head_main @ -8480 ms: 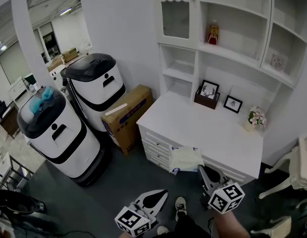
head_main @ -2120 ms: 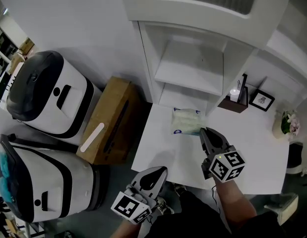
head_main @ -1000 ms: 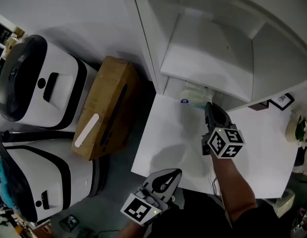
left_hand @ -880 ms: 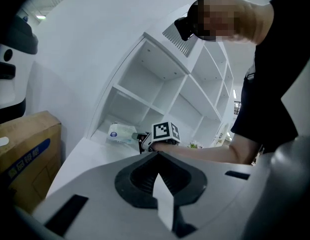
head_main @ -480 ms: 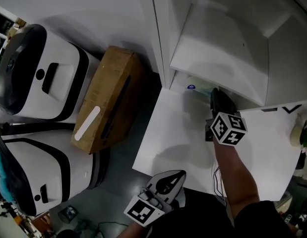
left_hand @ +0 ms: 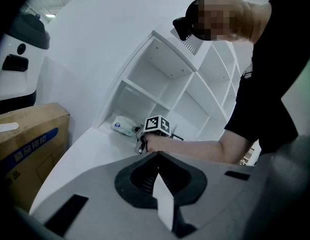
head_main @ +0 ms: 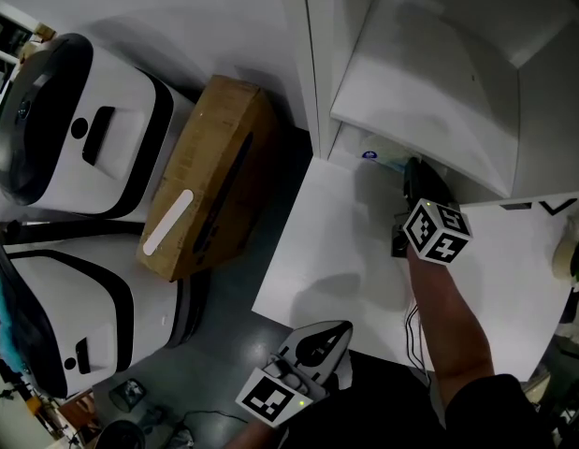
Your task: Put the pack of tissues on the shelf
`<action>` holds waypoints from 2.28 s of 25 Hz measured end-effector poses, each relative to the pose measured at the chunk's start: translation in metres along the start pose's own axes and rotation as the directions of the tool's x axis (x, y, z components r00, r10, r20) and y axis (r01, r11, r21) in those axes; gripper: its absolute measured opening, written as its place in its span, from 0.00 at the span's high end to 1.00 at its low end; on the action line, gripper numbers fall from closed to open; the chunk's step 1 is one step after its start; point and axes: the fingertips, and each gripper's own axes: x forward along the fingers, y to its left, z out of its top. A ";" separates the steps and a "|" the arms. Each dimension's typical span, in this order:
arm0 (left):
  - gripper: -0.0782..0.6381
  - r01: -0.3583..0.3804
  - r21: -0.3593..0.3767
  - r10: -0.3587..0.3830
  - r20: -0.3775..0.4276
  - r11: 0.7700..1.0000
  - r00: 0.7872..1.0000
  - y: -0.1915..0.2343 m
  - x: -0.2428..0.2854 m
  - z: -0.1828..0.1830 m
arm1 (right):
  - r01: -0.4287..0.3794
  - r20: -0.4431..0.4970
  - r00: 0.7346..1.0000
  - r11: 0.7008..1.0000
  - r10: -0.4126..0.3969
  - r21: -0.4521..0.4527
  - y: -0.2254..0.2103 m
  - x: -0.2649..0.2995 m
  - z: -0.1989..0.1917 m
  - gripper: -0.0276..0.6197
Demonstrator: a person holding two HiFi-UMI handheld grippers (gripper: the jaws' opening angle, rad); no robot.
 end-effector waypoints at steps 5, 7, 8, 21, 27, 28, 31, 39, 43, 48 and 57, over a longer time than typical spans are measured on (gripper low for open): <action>0.88 -0.005 0.003 0.005 0.001 1.000 1.000 -0.002 -0.003 0.000 | -0.017 -0.021 1.000 1.000 0.017 -0.002 0.001 0.000 -0.003 0.94; 0.88 -0.005 0.003 0.005 -0.001 1.000 1.000 -0.003 -0.004 -0.001 | -0.021 -0.029 0.999 1.000 0.021 0.006 0.001 0.000 -0.005 0.92; 0.88 -0.006 0.005 0.006 -0.001 1.000 1.000 -0.003 -0.005 -0.002 | -0.023 -0.030 0.999 1.000 0.023 0.009 0.001 -0.001 -0.005 0.85; 0.88 0.013 0.040 -0.014 0.024 0.999 1.000 -0.012 -0.024 0.005 | -0.019 0.017 1.000 1.000 0.018 0.015 0.009 -0.056 0.006 0.91; 0.88 0.051 0.081 -0.053 0.032 0.995 0.998 -0.023 -0.041 0.012 | -0.065 0.044 0.997 0.998 0.064 0.012 0.026 -0.102 0.019 0.94; 0.88 0.059 0.089 -0.062 0.031 0.994 0.998 -0.026 -0.044 0.014 | -0.077 0.048 0.996 0.997 0.076 0.012 0.030 -0.111 0.020 0.94; 0.88 0.086 0.114 -0.090 0.033 0.990 0.995 -0.038 -0.052 0.018 | -0.109 0.060 0.992 0.994 0.109 0.002 0.044 -0.139 0.025 0.94; 0.88 0.137 0.170 -0.148 0.057 0.976 0.987 -0.066 -0.084 0.023 | -0.143 0.079 0.986 0.989 0.145 -0.035 0.074 -0.215 0.026 0.95; 0.88 0.155 0.186 -0.169 0.059 0.970 0.984 -0.079 -0.099 0.025 | -0.168 0.078 0.982 0.985 0.171 -0.050 0.091 -0.251 0.023 0.95; 0.88 0.161 0.204 -0.179 0.072 0.966 0.981 -0.088 -0.122 0.026 | -0.186 0.084 0.978 0.981 0.191 -0.055 0.110 -0.288 0.018 0.95; 0.88 0.154 0.228 -0.177 0.084 0.961 0.980 -0.103 -0.157 0.017 | -0.223 0.089 0.969 0.972 0.229 -0.068 0.142 -0.339 0.004 0.95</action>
